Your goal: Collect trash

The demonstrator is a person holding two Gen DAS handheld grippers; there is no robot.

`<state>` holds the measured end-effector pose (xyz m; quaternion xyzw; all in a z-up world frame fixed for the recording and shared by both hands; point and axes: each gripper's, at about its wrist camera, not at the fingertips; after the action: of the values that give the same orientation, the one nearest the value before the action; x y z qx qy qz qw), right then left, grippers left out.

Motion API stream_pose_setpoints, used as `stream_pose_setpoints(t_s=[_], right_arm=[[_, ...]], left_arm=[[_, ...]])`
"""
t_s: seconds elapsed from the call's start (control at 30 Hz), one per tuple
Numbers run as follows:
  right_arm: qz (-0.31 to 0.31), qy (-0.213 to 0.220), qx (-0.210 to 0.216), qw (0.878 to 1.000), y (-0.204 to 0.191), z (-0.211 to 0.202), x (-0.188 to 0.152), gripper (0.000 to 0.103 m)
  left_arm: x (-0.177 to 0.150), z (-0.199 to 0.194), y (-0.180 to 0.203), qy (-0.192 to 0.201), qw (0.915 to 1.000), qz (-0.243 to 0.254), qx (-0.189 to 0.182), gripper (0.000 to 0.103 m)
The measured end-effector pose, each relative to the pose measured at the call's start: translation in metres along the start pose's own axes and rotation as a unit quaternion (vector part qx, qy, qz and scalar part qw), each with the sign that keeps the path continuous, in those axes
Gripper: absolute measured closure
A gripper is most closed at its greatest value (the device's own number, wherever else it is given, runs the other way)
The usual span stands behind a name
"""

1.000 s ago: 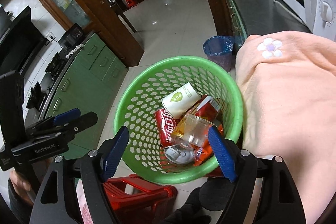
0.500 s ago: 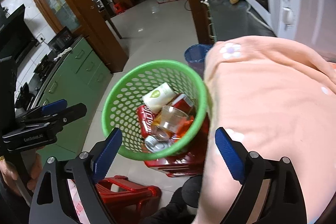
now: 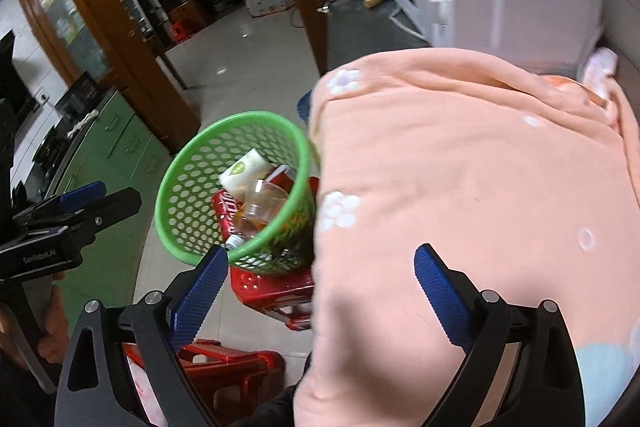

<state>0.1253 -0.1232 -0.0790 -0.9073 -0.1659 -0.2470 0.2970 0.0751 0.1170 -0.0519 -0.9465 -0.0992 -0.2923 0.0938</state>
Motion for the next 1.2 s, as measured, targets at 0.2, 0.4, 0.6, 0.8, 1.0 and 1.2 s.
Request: stream_pose_setpoints(t_s=[0.2, 0.4, 0.6, 0.8, 1.0, 1.2], right_arm=[[0.008, 0.014, -0.029, 0.999, 0.009, -0.021, -0.01, 0.012], [0.019, 0.028, -0.048, 0.998, 0.018, -0.042, -0.02, 0.011], [0.022, 0.039, -0.069, 0.997, 0.021, -0.061, -0.03, 0.011], [0.028, 0.052, -0.085, 0.995, 0.022, -0.08, -0.036, 0.01], [0.028, 0.06, -0.104, 0.992, 0.019, -0.095, -0.045, 0.01], [0.023, 0.069, -0.118, 0.99, 0.019, -0.106, -0.049, 0.01]], left_arm=[[-0.002, -0.014, 0.017, 0.011, 0.9998, 0.016, -0.01, 0.005], [-0.003, -0.026, 0.029, 0.022, 0.9994, 0.028, -0.004, 0.005], [-0.004, -0.034, 0.036, 0.033, 0.9989, 0.033, -0.002, 0.005], [-0.008, -0.044, 0.048, 0.039, 0.9981, 0.048, 0.002, 0.005], [-0.012, -0.054, 0.063, 0.046, 0.997, 0.062, 0.005, 0.005], [-0.015, -0.059, 0.074, 0.044, 0.9962, 0.074, -0.002, 0.005]])
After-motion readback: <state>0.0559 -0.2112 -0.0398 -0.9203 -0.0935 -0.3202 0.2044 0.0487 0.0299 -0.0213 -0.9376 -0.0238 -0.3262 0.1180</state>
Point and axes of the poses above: each gripper's, at about its wrist camera, not at the fingertips, and z roughly the way its jaws point, y to its right, x to its top, and after that the axes turned 14 degrees about x, right-handed
